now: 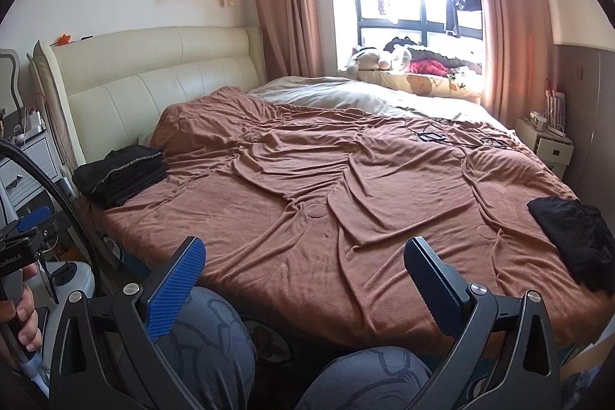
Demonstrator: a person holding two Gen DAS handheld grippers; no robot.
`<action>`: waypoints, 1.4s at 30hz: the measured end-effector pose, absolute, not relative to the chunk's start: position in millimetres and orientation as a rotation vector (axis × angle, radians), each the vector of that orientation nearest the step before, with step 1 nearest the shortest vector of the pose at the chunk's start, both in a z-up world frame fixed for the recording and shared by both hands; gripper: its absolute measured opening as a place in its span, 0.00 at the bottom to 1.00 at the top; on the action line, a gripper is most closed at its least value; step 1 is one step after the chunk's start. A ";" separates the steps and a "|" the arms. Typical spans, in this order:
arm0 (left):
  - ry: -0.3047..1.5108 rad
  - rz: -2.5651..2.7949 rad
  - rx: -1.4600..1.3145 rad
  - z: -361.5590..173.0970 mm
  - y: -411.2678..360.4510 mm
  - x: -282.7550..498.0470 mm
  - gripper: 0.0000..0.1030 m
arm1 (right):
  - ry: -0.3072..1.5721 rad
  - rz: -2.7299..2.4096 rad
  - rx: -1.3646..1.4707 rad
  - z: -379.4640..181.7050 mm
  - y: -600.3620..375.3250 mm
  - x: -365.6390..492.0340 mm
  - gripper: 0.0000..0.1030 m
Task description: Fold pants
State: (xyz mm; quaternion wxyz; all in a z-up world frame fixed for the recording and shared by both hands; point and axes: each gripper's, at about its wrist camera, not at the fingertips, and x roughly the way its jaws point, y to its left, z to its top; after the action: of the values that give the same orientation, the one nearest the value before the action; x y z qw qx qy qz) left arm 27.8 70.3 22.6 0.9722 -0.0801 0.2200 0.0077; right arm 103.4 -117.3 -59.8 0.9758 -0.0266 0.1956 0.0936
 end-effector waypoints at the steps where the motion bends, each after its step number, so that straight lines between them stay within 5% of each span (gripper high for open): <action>1: 0.444 0.015 -0.162 22.6 70.3 27.7 1.00 | 0.395 0.189 -0.051 -59.5 -118.2 103.0 1.00; 42: 0.427 0.004 -0.157 34.0 69.9 12.2 1.00 | 0.383 0.184 -0.047 -54.9 -125.4 96.9 1.00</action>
State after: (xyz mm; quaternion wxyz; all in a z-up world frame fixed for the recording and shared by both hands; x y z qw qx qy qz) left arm 12.2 69.9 34.0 0.9743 -0.0780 0.2115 0.0019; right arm 96.9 -125.4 -54.9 0.9772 -0.0235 0.1901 0.0914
